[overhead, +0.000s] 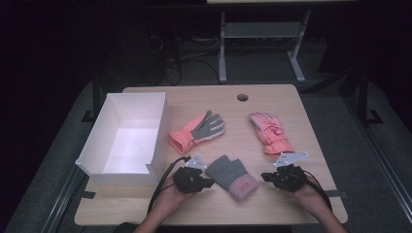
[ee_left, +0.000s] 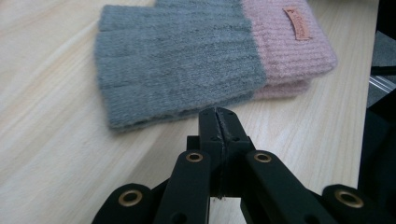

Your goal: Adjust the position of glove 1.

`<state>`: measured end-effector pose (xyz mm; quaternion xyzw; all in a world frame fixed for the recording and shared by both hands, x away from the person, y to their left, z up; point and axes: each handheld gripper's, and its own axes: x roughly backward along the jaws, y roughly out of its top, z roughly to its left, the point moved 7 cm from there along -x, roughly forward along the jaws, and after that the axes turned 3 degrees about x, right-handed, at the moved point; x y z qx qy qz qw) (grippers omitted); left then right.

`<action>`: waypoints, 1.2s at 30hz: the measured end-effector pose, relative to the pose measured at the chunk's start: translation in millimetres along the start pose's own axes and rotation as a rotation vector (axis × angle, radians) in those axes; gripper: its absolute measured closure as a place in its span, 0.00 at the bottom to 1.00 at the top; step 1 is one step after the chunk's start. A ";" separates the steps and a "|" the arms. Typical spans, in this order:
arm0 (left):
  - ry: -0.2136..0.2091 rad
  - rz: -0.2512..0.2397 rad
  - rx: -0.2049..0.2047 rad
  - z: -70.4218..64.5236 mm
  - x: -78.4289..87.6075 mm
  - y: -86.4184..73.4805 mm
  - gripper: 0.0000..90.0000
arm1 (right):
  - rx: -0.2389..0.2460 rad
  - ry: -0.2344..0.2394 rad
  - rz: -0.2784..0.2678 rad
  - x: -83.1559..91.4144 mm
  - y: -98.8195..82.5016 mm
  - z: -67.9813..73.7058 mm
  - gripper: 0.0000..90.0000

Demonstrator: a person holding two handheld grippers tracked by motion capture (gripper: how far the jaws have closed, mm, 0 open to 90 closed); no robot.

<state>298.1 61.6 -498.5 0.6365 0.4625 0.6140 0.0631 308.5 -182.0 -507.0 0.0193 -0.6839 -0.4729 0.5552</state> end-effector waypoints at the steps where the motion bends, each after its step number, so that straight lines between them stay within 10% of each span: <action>1: -0.002 -0.005 0.015 -1.2 -2.1 0.5 1.00 | 0.003 0.005 -0.010 -1.5 4.2 1.9 1.00; 20: 0.054 0.030 -0.001 11.1 -19.2 10.8 0.99 | 0.059 0.094 0.015 -14.7 9.8 34.7 1.00; 36: 0.068 0.018 0.016 27.0 -9.5 12.8 0.99 | 0.166 0.233 0.031 -35.7 24.0 94.5 1.00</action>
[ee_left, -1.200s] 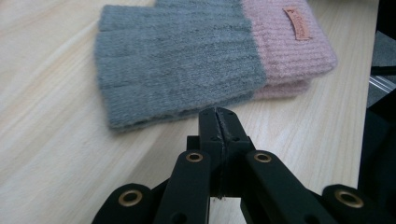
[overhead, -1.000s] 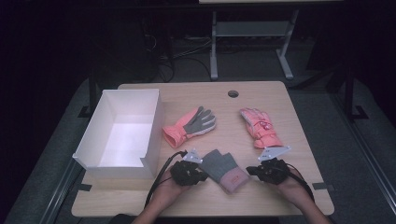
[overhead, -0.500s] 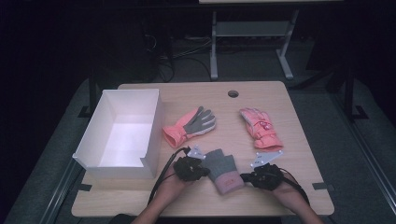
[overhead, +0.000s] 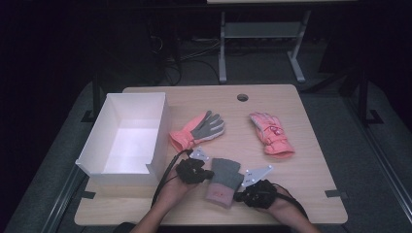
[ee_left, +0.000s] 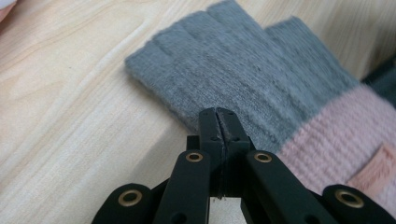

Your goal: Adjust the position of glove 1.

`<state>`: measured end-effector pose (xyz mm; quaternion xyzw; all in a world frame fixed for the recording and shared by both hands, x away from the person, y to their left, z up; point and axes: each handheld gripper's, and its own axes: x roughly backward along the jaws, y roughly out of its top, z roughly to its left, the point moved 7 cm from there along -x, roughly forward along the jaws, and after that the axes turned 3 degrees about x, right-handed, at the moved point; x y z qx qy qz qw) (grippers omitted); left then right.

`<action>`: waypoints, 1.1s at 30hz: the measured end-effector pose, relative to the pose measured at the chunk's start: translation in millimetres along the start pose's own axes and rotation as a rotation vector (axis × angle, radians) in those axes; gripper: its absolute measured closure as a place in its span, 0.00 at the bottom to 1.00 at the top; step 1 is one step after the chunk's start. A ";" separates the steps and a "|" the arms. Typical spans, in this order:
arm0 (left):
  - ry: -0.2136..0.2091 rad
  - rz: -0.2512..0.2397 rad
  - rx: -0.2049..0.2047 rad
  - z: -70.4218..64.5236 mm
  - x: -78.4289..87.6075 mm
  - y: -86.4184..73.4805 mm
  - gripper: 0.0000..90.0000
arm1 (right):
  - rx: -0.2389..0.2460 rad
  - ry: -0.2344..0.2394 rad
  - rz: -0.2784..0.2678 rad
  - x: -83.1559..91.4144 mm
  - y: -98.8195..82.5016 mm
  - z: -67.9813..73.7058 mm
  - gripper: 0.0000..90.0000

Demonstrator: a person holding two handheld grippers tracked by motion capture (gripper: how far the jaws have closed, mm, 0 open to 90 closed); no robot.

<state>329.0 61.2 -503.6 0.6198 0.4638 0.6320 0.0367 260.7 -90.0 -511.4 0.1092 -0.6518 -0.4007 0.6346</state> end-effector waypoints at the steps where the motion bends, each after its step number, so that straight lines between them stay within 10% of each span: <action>1: -0.001 0.000 0.004 0.3 0.4 0.0 0.99 | 0.011 0.001 0.000 -2.1 1.3 1.1 1.00; 15: 0.000 -0.017 0.032 6.2 4.2 2.0 0.99 | 0.070 0.046 -0.007 -21.4 20.1 19.5 1.00; 23: -0.013 -0.040 0.038 7.9 11.2 6.3 0.93 | -0.022 0.005 -0.053 6.2 6.8 2.4 0.93; 33: -0.009 -0.036 0.045 -6.7 23.5 14.6 0.43 | -0.179 -0.177 -0.080 52.2 -33.7 -35.5 0.43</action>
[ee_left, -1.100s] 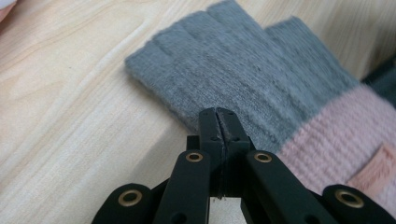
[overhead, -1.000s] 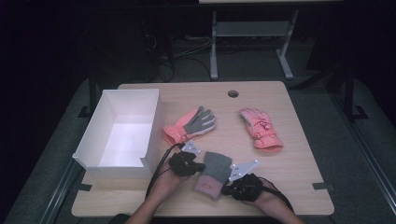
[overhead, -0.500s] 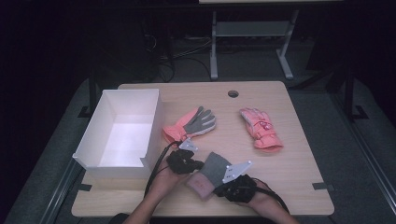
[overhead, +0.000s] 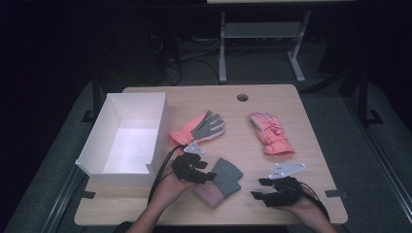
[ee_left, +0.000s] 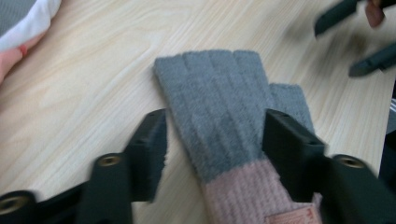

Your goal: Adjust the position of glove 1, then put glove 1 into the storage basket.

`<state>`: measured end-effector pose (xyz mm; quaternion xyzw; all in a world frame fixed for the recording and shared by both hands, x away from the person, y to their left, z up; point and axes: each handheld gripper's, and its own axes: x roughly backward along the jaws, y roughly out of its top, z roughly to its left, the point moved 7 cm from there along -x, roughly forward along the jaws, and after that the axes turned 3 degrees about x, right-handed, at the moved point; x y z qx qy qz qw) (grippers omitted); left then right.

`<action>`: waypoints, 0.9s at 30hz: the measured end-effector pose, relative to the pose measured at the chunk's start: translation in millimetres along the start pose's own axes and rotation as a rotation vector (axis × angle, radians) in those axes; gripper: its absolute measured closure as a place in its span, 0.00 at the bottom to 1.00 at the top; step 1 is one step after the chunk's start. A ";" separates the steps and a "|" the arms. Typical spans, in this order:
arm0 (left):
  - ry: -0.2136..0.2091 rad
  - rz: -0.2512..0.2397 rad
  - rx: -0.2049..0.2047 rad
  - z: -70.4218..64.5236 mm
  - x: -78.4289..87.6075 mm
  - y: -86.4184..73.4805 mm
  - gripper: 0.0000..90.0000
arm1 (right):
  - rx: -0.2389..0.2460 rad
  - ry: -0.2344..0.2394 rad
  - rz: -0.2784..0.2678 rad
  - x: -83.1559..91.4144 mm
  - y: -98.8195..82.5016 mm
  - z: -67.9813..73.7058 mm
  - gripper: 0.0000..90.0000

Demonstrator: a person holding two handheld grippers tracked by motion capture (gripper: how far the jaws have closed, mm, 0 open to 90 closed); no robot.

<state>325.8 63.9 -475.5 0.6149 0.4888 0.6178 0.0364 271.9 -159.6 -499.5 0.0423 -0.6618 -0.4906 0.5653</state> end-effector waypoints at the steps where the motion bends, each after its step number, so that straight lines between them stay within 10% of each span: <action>1: -0.003 0.011 -0.012 -1.8 -0.4 0.2 0.41 | -0.011 -0.018 -0.003 1.9 -1.7 -6.0 0.40; 12: 0.019 0.061 -0.047 -12.8 -16.5 0.0 0.19 | -0.102 -0.114 -0.055 6.6 -4.1 -46.6 0.22; 27: 0.040 0.116 -0.051 -14.8 -42.8 -10.2 0.16 | -0.128 -0.133 -0.059 6.7 -3.7 -55.6 0.20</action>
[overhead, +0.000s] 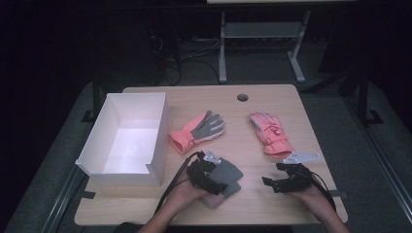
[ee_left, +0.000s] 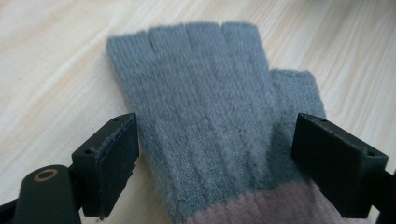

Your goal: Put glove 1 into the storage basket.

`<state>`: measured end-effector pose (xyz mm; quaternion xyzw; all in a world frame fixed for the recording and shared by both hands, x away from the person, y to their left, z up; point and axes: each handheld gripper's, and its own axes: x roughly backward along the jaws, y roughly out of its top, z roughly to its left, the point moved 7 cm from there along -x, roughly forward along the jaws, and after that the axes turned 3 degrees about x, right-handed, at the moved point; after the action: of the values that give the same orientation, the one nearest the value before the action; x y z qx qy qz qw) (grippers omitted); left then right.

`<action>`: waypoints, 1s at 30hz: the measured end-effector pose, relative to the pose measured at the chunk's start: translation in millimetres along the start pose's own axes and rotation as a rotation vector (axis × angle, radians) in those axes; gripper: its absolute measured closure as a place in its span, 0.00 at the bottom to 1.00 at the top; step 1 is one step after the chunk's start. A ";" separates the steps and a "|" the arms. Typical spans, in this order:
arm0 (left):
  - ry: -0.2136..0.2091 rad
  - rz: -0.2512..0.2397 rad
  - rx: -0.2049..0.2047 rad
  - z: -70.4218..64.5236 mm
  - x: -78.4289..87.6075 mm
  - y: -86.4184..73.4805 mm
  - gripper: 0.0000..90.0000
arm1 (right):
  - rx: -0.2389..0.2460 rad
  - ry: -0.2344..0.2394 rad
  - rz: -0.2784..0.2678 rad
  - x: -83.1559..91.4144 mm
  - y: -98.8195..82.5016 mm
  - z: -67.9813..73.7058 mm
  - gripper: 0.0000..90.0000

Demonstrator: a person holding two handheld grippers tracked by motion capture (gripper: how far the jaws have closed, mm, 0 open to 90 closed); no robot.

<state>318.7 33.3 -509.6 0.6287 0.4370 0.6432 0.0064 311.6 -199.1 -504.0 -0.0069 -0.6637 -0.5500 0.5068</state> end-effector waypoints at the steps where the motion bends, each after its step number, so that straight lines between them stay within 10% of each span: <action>1: 0.002 0.006 -0.001 -0.2 -1.3 -1.2 0.16 | -0.001 -0.001 -0.001 -0.1 0.5 0.3 0.20; 15: -0.002 0.022 -0.016 -4.7 -2.5 -4.1 0.25 | 0.004 -0.005 -0.013 -0.9 3.0 1.7 0.18; 30: -0.114 0.039 0.010 -11.0 0.9 -2.5 0.66 | 0.008 -0.007 -0.007 -2.8 1.9 1.5 0.18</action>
<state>308.2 29.2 -508.4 0.6729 0.4265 0.6042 0.0156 313.0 -195.7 -504.4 -0.0046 -0.6677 -0.5493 0.5024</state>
